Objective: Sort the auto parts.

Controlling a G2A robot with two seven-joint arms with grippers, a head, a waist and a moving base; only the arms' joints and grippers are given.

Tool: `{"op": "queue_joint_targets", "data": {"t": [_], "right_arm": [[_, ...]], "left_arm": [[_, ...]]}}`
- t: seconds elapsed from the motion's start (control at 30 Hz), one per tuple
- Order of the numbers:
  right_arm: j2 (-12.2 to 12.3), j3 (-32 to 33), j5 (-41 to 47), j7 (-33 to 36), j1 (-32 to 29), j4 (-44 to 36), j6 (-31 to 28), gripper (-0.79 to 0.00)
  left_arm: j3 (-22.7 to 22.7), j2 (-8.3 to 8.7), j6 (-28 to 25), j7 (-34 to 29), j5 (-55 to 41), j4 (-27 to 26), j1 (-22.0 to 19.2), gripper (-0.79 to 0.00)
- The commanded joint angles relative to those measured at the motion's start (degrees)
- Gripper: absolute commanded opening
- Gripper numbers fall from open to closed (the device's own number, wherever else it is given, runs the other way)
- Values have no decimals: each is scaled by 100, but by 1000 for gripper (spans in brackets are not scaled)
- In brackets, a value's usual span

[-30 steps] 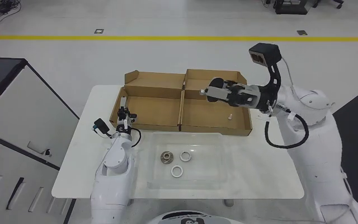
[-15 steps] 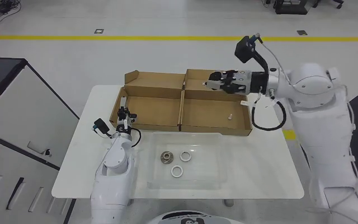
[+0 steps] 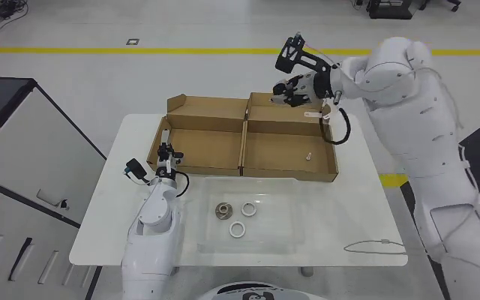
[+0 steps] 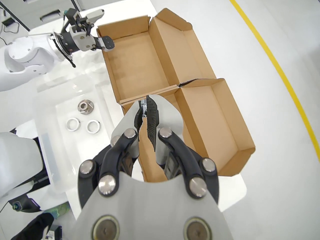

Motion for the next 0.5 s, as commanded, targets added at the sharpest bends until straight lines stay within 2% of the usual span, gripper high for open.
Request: {"op": "queue_joint_targets", "data": {"t": [0.0,0.23,0.47], "right_arm": [[-37,-368,-74,-13,269,256,-13,-785],[-167,-1618,-324,-19,956,995,-19,-785],[-306,-2557,-136,-30,1303,1643,-30,-785]], "left_arm": [[0,0,0,0,0,0,0,0],[0,0,0,0,0,0,0,0],[0,0,0,0,0,0,0,0]]}}
